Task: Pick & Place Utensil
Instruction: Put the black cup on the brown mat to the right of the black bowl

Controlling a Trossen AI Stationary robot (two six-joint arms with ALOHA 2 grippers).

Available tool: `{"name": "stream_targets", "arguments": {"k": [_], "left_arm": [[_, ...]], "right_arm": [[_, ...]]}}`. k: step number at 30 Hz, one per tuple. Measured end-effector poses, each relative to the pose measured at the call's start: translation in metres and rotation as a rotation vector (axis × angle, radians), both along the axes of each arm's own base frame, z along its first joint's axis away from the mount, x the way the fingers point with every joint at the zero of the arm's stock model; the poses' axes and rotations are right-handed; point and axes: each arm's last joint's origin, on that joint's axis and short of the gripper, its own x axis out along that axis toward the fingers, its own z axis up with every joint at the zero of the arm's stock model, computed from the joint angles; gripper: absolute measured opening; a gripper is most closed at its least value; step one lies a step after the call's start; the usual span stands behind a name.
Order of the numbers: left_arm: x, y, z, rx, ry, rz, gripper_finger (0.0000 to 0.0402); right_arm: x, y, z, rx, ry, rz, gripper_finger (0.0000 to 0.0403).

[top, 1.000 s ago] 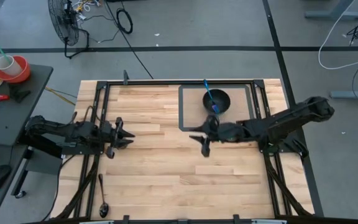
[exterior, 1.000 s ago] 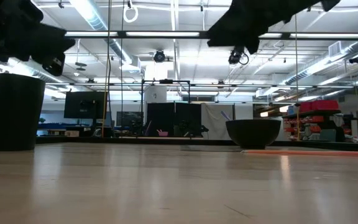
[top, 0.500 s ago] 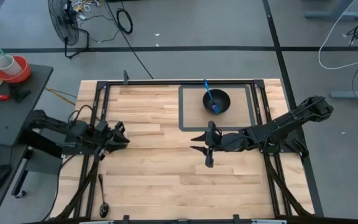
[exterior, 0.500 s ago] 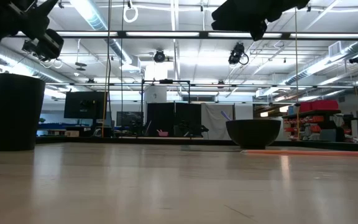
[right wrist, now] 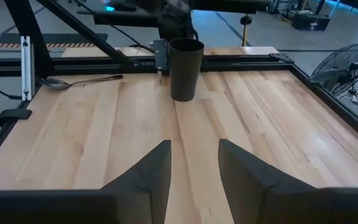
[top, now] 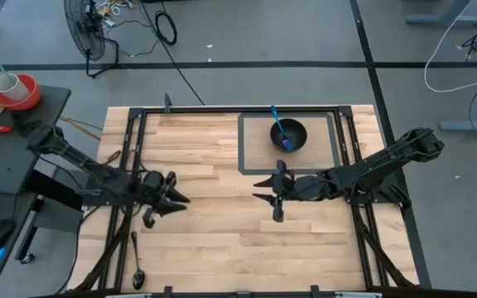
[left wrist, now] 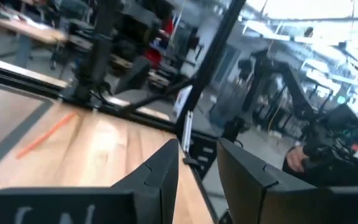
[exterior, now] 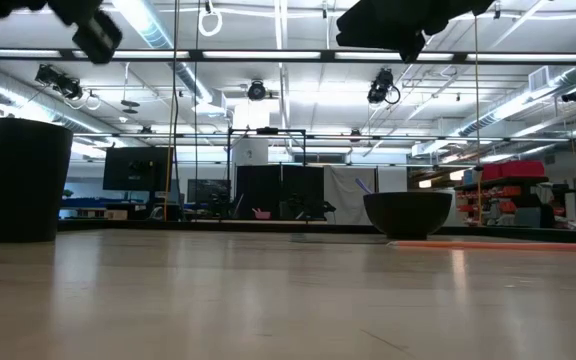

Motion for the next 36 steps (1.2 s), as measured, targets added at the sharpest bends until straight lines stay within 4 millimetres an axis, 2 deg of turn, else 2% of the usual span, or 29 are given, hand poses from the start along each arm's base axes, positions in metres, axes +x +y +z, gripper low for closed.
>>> {"name": "stream_targets", "arguments": {"k": [4, 8, 11, 15, 17, 20, 23, 25, 32, 36], "left_arm": [[0.022, -0.025, 0.016, -0.003, 0.127, -0.037, 0.0110], [0.041, -0.063, 0.027, -0.061, 0.238, -0.142, 0.0095], [0.049, -0.095, 0.021, -0.078, 0.359, -0.235, 0.0080], [0.056, -0.131, 0.017, -0.267, 0.568, -0.302, 0.0062], [0.055, -0.146, 0.013, -0.314, 0.672, -0.295, 0.0054], [0.051, -0.161, 0.005, -0.295, 0.815, -0.267, 0.0046], [0.041, -0.166, -0.006, -0.298, 0.989, -0.154, 0.0044], [0.032, -0.161, -0.015, -0.308, 1.091, -0.019, 0.0044], [0.007, -0.129, -0.034, -0.299, 1.283, 0.491, 0.0044], [-0.005, -0.116, -0.043, -0.271, 1.352, 0.650, 0.0047]], "right_arm": [[0.001, 0.000, -0.001, -0.002, 0.003, 0.000, 0.0136], [0.001, 0.000, -0.001, -0.036, 0.009, 0.011, 0.0136], [0.001, 0.000, -0.001, -0.058, 0.011, 0.019, 0.0136], [0.002, -0.003, -0.001, -0.070, 0.008, 0.014, 0.0136], [0.002, -0.004, -0.001, -0.059, 0.007, 0.007, 0.0136], [0.002, -0.004, -0.001, -0.049, 0.004, 0.003, 0.0136], [0.002, -0.004, -0.001, -0.049, 0.004, 0.003, 0.0136], [0.002, -0.004, 0.000, -0.052, 0.001, 0.004, 0.0136], [0.002, -0.004, 0.000, -0.054, 0.001, 0.004, 0.0136], [0.002, -0.004, 0.000, -0.052, 0.001, 0.003, 0.0136]]}}
